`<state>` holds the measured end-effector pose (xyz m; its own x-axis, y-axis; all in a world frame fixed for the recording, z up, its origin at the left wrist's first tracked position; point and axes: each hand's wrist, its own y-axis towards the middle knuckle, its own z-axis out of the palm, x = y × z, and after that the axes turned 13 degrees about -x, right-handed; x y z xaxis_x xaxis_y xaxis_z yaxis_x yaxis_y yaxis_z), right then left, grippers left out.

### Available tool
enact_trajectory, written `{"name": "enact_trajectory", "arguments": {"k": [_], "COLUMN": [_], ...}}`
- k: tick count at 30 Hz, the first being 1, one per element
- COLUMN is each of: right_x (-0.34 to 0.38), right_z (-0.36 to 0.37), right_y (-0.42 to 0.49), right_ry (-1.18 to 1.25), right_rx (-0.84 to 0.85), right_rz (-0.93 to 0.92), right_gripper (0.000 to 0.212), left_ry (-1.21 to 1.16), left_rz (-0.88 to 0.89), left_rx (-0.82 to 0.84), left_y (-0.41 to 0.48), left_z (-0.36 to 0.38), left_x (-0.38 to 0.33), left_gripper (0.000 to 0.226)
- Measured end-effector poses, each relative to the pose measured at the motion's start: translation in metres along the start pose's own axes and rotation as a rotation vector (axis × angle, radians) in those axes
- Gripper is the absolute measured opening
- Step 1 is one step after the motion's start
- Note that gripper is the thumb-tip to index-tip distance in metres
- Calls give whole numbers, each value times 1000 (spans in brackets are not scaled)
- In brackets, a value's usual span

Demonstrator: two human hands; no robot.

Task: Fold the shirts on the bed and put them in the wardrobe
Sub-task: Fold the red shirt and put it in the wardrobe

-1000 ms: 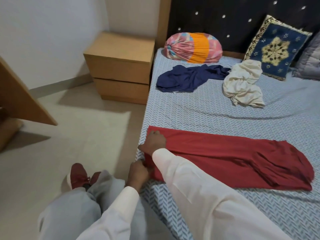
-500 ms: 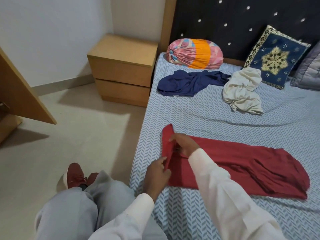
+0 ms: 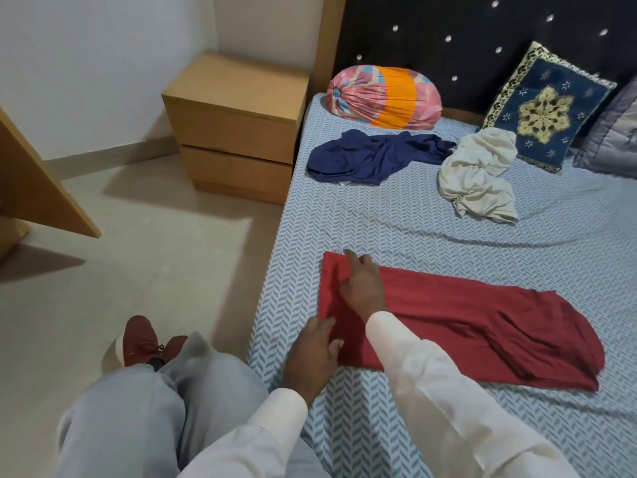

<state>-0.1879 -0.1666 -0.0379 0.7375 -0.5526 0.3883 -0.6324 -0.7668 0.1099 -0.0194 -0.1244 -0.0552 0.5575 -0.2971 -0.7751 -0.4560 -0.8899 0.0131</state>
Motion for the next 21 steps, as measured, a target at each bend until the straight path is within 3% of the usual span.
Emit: {"name": "enact_trajectory", "arguments": {"k": [2,4,7,9,14,19,21], "right_x": [4,9,21,25,34,42,36], "right_z": [9,12,8,9,10,7,8], "right_y": [-3,-4,0,2,17,9,6], "right_ry": [-40,-88,-226,-310,-380,-424,-372], "right_rx": [111,207,286,324,379,357,328], "right_rz": [-62,15,29,-26,-41,-125,-76], "right_gripper": [52,46,68,79,83,80,82], "left_ry": [124,194,155,162,25,60,72], "left_rz": [-49,-156,-293,-296,-289,-237,-218], "left_rx": [-98,-55,32,69,153,103,76], "left_y": [1,3,6,6,13,6,6], "left_z": [-3,-4,-4,-2,-7,-8,-8], "left_x": [7,8,2,1,13,20,20], "left_gripper": [55,62,59,51,40,31,27]}}
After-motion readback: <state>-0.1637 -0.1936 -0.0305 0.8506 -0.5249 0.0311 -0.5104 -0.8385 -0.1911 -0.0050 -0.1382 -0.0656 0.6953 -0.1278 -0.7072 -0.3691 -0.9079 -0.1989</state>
